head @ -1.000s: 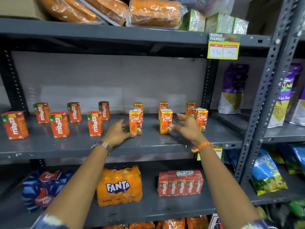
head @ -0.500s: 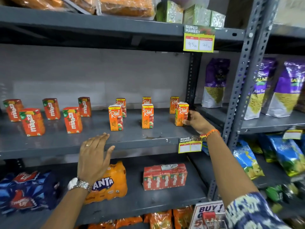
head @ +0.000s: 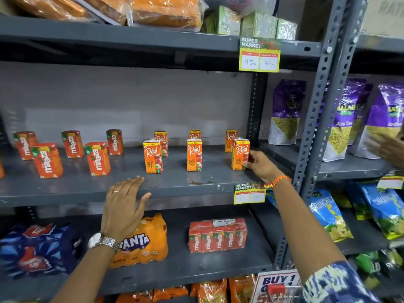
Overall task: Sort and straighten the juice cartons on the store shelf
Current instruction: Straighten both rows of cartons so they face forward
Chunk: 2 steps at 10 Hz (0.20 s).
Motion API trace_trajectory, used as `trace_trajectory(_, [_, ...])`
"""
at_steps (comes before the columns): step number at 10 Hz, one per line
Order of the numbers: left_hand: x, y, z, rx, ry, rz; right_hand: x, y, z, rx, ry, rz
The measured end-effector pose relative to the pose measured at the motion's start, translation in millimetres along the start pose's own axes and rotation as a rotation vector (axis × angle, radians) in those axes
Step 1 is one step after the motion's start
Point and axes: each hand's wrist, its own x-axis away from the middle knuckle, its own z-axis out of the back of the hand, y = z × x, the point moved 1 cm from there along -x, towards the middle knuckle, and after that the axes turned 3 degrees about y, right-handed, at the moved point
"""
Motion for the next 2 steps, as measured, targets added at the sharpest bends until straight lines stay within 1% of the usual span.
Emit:
trace_trajectory(1, [0.8, 0.6, 0.8, 0.001, -0.030, -0.011, -1.3, 3.5, 6.2, -0.014, -0.026, -0.028])
trace_trajectory(2, [1.2, -6.2, 7.1, 0.003, -0.072, -0.032, 2.4, -1.2, 10.4, -0.065, 0.025, -0.032])
